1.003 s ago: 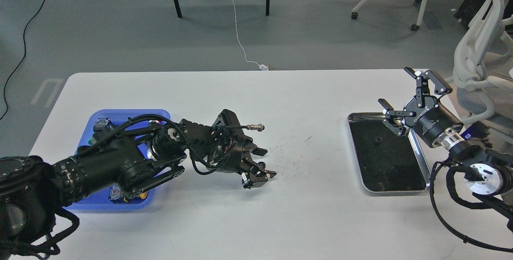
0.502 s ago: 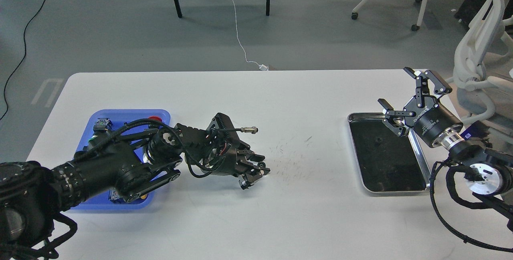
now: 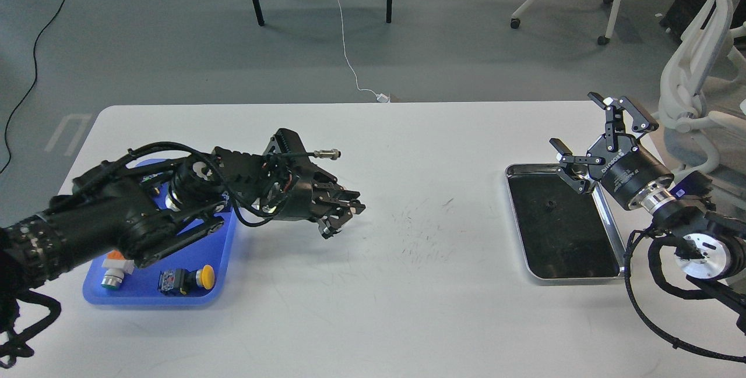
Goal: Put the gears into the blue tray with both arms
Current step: 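Carry the black part into the blue tray and release it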
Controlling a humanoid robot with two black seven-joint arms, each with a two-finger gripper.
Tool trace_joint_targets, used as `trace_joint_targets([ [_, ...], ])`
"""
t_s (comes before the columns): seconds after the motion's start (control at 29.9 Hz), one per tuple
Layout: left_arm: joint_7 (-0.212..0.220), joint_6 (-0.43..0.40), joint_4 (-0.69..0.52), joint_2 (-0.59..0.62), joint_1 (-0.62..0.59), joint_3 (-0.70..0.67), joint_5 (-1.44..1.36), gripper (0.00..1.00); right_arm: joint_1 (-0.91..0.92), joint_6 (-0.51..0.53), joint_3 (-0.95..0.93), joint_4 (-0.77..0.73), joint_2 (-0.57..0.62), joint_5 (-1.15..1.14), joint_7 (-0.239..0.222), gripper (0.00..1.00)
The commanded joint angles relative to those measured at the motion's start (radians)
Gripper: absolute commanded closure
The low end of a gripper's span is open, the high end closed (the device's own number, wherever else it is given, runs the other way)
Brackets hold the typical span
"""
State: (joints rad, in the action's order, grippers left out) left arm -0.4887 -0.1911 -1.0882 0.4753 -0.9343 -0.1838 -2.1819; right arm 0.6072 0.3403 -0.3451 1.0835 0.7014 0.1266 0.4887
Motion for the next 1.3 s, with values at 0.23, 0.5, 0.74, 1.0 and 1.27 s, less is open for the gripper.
trace_joint_targets([
  [0.23,0.000,0.006,-0.110,0.425,0.067,0.033,0.033,0.88,0.000,0.000,0.001,-0.001,-0.017,-0.002,0.000,0.01],
  [0.5,0.000,0.007,-0.073,0.441,0.153,0.023,0.036,0.86,-0.001,0.000,0.001,-0.001,-0.023,-0.002,0.000,0.01],
  [0.74,0.000,0.032,0.014,0.430,0.210,0.012,0.033,0.85,-0.001,0.002,0.001,0.009,-0.020,-0.004,0.000,0.01],
  [1.0,0.000,0.059,0.080,0.399,0.218,0.014,0.028,0.76,-0.001,0.002,0.000,0.007,-0.022,-0.004,0.000,0.01],
  [1.27,0.000,0.062,0.059,0.407,0.219,-0.008,0.036,0.15,-0.001,0.002,0.000,0.007,-0.017,-0.004,0.000,0.01],
])
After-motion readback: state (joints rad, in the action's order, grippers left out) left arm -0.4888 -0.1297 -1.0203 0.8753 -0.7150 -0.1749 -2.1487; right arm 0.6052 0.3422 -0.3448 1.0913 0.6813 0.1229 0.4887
